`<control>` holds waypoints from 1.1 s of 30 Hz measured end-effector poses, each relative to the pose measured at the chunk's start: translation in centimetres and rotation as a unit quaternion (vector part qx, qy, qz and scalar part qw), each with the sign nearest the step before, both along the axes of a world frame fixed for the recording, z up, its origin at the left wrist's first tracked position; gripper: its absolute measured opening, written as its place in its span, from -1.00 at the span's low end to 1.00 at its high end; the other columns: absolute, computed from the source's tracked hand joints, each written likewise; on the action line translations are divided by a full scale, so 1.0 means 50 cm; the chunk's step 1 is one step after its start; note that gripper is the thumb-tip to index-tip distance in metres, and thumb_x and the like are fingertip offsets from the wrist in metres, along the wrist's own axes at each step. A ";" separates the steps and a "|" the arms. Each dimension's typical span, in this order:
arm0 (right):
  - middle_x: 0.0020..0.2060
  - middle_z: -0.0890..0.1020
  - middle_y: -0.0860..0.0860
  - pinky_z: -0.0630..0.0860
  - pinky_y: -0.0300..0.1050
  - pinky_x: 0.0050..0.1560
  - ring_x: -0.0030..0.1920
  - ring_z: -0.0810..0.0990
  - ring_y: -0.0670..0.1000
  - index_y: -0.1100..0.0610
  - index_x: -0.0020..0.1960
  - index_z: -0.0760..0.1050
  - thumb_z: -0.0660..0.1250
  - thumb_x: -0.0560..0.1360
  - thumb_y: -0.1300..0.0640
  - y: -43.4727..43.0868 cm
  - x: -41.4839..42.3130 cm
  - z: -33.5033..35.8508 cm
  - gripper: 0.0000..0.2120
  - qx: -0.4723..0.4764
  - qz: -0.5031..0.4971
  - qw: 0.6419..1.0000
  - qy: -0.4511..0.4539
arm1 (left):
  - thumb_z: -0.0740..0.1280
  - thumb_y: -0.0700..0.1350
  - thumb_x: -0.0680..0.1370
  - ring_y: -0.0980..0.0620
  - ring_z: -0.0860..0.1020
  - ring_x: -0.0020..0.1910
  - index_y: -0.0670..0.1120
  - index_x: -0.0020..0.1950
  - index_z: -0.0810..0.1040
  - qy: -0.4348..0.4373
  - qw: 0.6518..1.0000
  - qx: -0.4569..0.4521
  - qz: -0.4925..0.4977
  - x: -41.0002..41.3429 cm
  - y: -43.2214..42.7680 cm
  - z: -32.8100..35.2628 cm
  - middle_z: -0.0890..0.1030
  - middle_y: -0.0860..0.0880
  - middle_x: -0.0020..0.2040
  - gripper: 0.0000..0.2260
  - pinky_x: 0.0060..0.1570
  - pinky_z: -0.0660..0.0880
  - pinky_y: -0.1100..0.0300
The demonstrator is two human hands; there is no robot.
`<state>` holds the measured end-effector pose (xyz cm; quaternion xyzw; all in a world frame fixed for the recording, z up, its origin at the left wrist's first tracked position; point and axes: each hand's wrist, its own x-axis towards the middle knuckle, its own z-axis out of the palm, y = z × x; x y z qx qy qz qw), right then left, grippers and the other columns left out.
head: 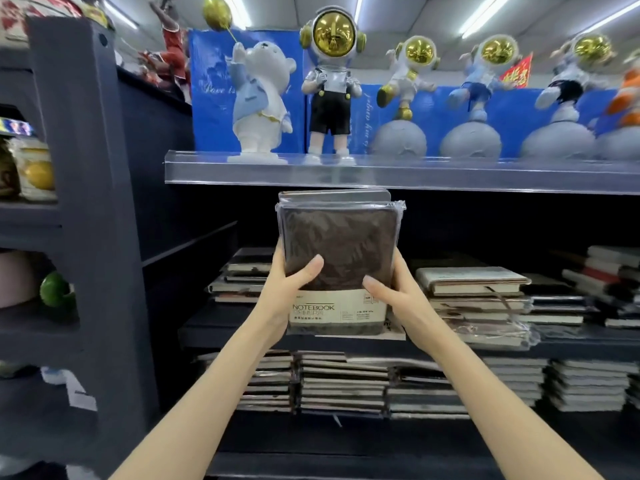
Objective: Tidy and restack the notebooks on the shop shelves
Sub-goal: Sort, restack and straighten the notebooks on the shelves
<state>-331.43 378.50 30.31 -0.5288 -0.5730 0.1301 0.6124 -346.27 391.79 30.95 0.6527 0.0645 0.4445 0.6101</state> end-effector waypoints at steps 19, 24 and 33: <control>0.47 0.23 -0.20 0.23 0.05 0.47 0.44 0.26 -0.17 -0.22 0.53 -0.05 0.42 0.34 -0.24 0.020 -0.012 0.009 -0.08 -0.001 -0.066 0.998 0.007 | 0.54 0.11 0.22 0.13 0.53 0.23 0.09 0.49 0.16 0.033 0.998 0.042 0.020 0.025 0.014 -0.060 0.48 0.05 0.34 -0.07 0.21 0.49 0.15; 0.38 0.41 -0.11 0.39 0.03 0.37 0.34 0.43 -0.13 -0.08 0.52 0.11 0.45 0.40 -0.09 0.007 -0.033 0.011 -0.20 0.042 -0.084 0.995 0.017 | 0.54 0.16 0.25 0.09 0.49 0.28 0.09 0.45 0.26 0.021 0.997 0.023 0.066 0.019 -0.010 -0.058 0.50 0.08 0.32 -0.16 0.27 0.45 -0.03; 0.21 0.54 -0.26 0.44 -0.04 0.28 0.22 0.50 -0.22 -0.18 0.43 0.27 0.35 0.40 -0.26 -0.029 -0.080 0.042 -0.36 0.027 -0.180 0.983 0.003 | 0.46 0.07 0.33 -0.01 0.67 -0.05 0.01 0.16 0.54 0.042 0.993 -0.097 0.051 -0.039 -0.102 -0.007 0.69 -0.02 -0.02 -0.57 -0.16 0.58 0.10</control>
